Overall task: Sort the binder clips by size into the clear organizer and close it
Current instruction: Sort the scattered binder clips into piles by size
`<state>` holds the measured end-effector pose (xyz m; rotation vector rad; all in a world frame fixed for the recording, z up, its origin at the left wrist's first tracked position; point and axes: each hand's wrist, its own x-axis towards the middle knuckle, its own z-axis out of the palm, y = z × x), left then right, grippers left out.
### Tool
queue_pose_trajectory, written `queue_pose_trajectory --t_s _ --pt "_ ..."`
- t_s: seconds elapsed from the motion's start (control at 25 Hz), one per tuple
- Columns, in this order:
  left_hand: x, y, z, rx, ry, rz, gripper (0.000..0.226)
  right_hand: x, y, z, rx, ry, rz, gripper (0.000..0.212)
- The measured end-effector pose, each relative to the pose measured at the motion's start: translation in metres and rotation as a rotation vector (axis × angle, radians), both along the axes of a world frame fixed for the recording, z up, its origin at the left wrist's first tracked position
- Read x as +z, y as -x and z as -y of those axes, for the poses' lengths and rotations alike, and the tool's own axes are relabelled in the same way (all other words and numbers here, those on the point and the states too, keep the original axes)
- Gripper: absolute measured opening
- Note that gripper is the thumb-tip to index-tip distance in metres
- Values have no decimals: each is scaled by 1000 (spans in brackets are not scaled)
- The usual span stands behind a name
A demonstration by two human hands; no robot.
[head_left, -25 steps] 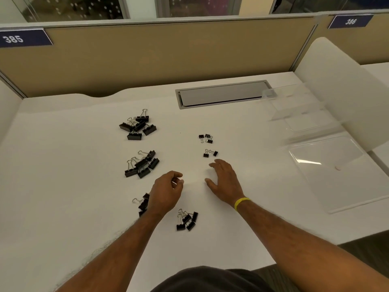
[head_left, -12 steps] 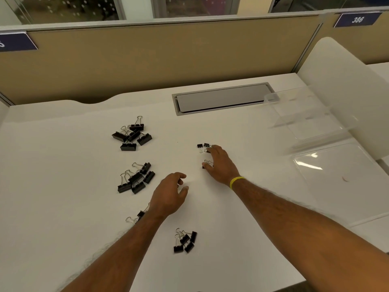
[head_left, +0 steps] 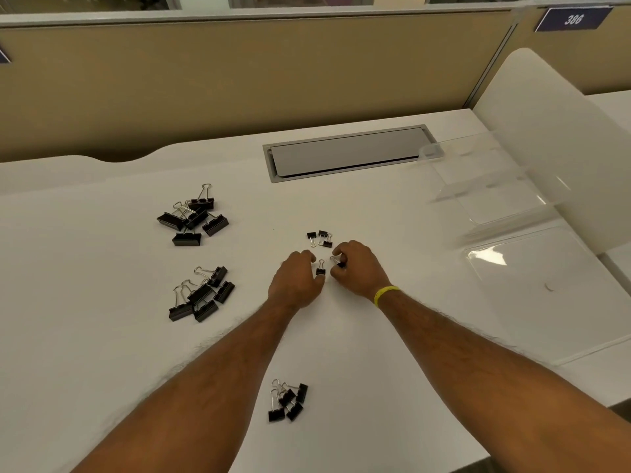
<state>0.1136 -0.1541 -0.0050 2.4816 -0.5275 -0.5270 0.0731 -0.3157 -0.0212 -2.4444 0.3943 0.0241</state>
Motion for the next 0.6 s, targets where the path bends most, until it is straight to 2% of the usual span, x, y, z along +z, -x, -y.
queue_pose_trajectory --t_s 0.04,0.12,0.2,0.28,0.32,0.4,0.52,0.6 --pt "0 0 6 3 -19 6 45 3 -1 0 -96 -140 13 24" --pt "2 1 16 4 -74 20 48 10 -2 0 -343 -571 45 16" --pt "4 -1 24 0 -126 32 47 15 -7 1 -549 -937 67 21" --pt "4 -3 29 2 -145 46 39 19 -14 2 -652 -1139 76 23" --pt "4 -4 29 7 -144 46 34 20 -18 3 -668 -1175 65 21" --pt "2 -7 28 25 -120 23 29 18 -27 4 -650 -1083 25 15" --pt "-1 -14 22 112 8 -59 30 10 -41 5 -519 -634 -32 8" --pt "-3 -20 14 229 133 -102 29 9 -48 3 -396 -376 -67 18"
